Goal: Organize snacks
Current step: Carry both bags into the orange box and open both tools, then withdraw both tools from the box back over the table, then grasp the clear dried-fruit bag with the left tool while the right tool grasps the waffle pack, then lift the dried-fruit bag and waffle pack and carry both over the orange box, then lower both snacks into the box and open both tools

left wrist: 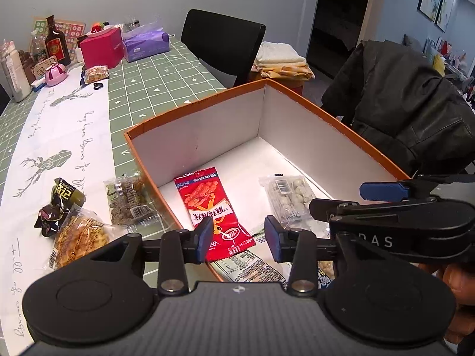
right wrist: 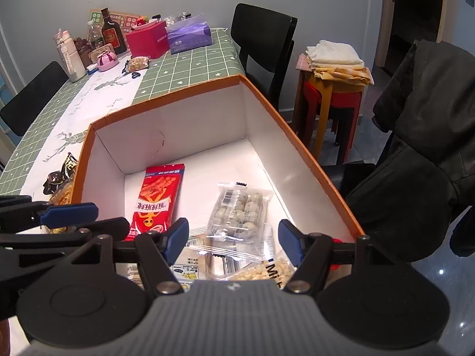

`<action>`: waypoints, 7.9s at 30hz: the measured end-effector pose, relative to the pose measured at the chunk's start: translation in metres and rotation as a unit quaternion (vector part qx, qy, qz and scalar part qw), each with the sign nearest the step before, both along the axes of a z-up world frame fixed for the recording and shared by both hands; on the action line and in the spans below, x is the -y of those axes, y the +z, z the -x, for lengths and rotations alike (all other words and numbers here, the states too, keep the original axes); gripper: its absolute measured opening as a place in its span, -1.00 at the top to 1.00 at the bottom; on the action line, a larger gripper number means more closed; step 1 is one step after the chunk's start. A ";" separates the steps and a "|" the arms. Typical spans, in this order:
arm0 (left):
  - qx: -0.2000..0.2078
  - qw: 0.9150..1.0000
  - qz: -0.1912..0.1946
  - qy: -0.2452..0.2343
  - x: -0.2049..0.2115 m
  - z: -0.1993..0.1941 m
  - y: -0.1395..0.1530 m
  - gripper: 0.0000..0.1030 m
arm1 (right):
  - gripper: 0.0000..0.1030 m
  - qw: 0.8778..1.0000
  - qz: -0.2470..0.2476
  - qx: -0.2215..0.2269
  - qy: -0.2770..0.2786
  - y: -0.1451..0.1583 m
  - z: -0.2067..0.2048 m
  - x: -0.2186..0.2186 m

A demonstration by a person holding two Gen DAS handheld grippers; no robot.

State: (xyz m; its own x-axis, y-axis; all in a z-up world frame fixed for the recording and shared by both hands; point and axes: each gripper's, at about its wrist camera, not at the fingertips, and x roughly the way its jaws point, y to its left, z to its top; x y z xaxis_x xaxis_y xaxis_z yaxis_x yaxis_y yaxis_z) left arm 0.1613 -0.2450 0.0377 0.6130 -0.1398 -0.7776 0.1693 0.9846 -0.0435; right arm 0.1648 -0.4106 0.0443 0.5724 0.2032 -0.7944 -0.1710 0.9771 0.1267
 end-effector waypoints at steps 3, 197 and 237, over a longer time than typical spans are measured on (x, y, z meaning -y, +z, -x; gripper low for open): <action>0.006 1.000 0.001 -0.001 -0.003 0.003 0.005 0.06 | -0.27 1.000 0.001 0.004 0.003 0.004 0.002 -0.003; 0.106 0.993 0.012 -0.040 -0.151 0.084 0.057 -0.17 | -0.41 0.979 -0.022 0.120 0.162 0.072 0.062 -0.132; 0.022 0.998 -0.009 -0.056 -0.020 -0.029 -0.018 -0.16 | -0.41 0.999 0.044 0.025 0.019 -0.004 -0.032 -0.013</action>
